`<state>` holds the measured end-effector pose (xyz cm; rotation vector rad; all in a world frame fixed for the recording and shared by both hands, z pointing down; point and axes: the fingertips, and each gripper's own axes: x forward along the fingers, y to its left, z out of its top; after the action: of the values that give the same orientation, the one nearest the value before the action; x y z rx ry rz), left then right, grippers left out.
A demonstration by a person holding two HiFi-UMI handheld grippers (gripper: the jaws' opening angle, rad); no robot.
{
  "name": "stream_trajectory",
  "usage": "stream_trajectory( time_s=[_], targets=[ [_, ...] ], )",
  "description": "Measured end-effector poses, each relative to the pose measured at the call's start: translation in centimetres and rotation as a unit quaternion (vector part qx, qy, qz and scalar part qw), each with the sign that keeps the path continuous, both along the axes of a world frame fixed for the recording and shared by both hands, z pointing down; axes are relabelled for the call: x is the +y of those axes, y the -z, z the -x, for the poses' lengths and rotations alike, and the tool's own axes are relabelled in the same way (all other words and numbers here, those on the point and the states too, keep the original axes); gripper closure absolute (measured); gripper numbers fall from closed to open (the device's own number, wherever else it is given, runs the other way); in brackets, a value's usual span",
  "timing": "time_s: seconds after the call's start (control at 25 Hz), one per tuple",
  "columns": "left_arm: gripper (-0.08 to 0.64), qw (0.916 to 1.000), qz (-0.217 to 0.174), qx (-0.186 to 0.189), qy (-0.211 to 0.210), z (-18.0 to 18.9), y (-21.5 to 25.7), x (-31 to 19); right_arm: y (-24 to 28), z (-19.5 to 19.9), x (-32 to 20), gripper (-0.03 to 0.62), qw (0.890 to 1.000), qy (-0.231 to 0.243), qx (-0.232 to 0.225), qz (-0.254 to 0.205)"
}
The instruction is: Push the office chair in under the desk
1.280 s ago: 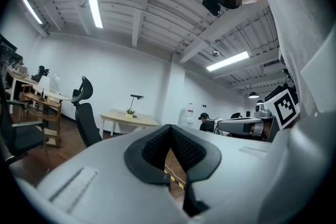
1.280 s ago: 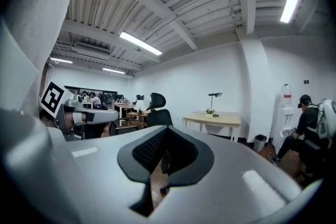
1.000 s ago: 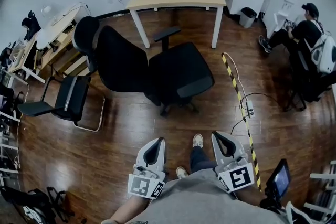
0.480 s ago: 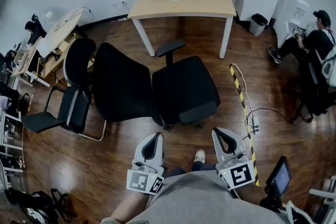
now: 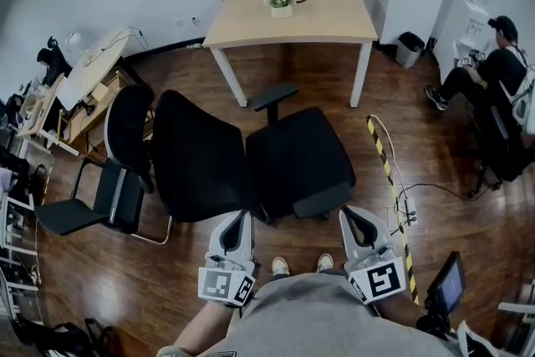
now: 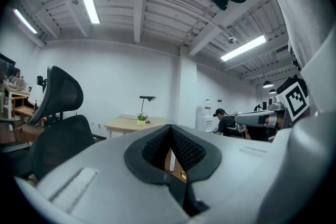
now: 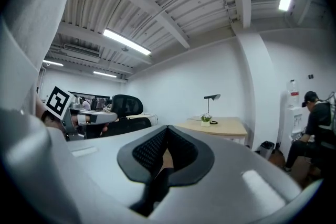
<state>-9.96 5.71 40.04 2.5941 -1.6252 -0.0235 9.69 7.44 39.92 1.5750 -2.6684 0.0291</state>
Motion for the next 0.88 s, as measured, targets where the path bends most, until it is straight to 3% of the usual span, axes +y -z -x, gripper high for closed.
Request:
stream_trajectory(
  time_s=[0.28,0.48,0.72,0.88],
  targets=[
    [0.555,0.9961,0.01,-0.013,0.086,8.9,-1.7,-2.3,-0.2,2.8,-1.5,0.586,1.0,0.012,0.006,0.0],
    [0.555,0.9938,0.001,-0.013,0.111,11.4,-0.6,-1.9,-1.7,5.8,-2.7,0.586,0.998,0.049,0.023,0.007],
    [0.555,0.9884,-0.009,-0.012,0.151,14.8,0.9,1.2,-3.9,15.9,-4.1,0.583,0.985,0.163,0.056,0.01],
    [0.555,0.977,-0.009,-0.017,0.212,19.6,1.1,4.2,-5.6,24.9,-4.1,0.553,0.963,0.26,0.066,0.013]
  ],
)
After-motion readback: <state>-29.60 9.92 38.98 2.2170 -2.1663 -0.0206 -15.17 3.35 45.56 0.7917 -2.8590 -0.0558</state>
